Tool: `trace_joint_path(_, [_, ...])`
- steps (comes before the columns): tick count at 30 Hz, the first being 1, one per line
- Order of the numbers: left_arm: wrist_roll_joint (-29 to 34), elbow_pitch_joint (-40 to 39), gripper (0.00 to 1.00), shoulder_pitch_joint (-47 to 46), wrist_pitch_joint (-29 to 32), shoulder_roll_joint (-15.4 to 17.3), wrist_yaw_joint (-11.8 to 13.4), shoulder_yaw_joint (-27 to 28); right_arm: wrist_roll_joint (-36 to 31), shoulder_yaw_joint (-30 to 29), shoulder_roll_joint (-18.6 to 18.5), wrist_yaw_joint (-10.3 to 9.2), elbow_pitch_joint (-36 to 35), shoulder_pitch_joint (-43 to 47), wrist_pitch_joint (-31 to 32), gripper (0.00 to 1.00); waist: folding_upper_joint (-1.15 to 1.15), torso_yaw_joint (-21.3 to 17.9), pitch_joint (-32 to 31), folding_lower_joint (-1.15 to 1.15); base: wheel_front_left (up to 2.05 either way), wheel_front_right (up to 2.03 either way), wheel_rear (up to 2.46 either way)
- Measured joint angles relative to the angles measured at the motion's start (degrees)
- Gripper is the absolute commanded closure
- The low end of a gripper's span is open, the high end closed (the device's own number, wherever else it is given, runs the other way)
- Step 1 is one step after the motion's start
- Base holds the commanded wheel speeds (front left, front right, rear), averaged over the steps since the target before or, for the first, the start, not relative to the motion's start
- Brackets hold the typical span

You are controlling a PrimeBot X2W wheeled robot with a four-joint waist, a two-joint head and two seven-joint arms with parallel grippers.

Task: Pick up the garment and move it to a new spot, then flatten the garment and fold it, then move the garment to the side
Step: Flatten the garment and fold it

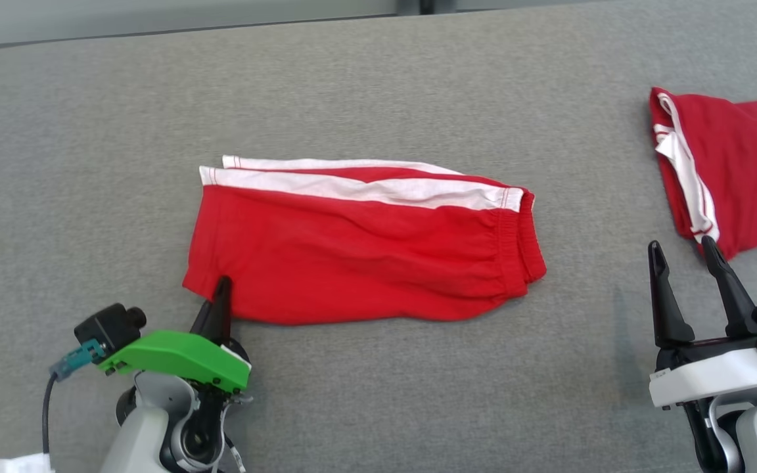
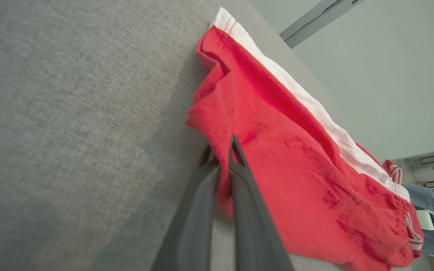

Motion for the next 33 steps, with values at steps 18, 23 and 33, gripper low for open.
trace_joint_path(18, [9.1,-9.8,0.0,7.9,-4.0,1.5,3.2,-7.1,-1.1,5.9,-0.2,1.62,1.7,-1.7,0.0,0.0,0.0,6.9,-1.2,0.0,0.0,0.0,0.0])
trace_joint_path(23, [17.4,-12.6,0.0,8.1,-6.9,6.6,4.0,-7.1,-1.1,8.2,1.2,1.91,3.0,-2.6,0.0,0.0,0.0,5.6,-1.4,0.0,0.0,0.0,0.0])
trace_joint_path(33, [30.6,-19.1,0.0,8.0,-10.8,10.7,4.7,-4.9,-0.9,10.9,1.5,1.93,9.1,-6.9,2.1,0.0,0.0,5.6,-1.1,0.0,0.0,0.0,0.0])
